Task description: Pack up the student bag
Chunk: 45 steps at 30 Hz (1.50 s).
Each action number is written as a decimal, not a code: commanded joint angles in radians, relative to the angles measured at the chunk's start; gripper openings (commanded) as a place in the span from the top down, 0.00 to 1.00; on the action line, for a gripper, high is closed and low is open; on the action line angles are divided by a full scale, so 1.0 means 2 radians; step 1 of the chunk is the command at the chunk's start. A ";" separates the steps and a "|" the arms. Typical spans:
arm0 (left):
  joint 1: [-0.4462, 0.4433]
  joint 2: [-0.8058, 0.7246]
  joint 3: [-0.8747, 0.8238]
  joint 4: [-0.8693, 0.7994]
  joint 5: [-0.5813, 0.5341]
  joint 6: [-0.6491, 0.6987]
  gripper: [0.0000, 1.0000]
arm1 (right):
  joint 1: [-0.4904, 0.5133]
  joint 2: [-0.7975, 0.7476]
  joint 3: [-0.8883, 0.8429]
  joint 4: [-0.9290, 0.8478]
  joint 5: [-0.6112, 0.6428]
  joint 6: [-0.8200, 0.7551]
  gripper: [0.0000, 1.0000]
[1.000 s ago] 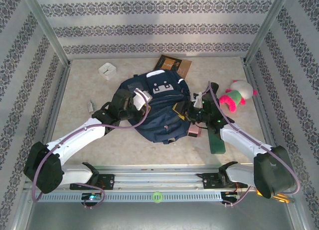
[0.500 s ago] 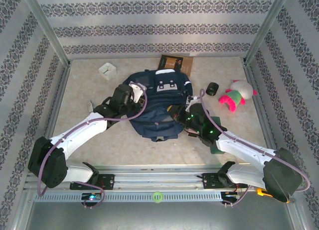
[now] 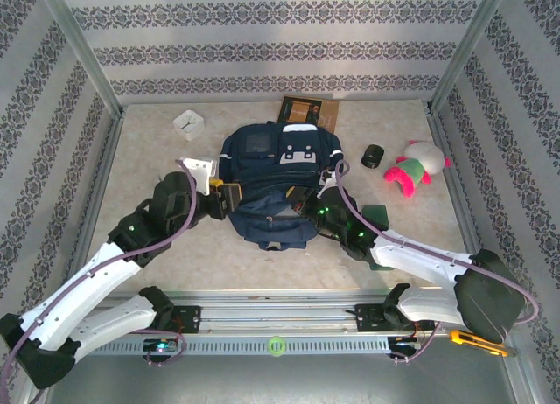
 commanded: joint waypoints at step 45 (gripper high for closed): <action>-0.125 0.176 -0.038 0.096 -0.121 -0.179 1.00 | 0.010 0.009 0.040 0.047 -0.034 -0.034 1.00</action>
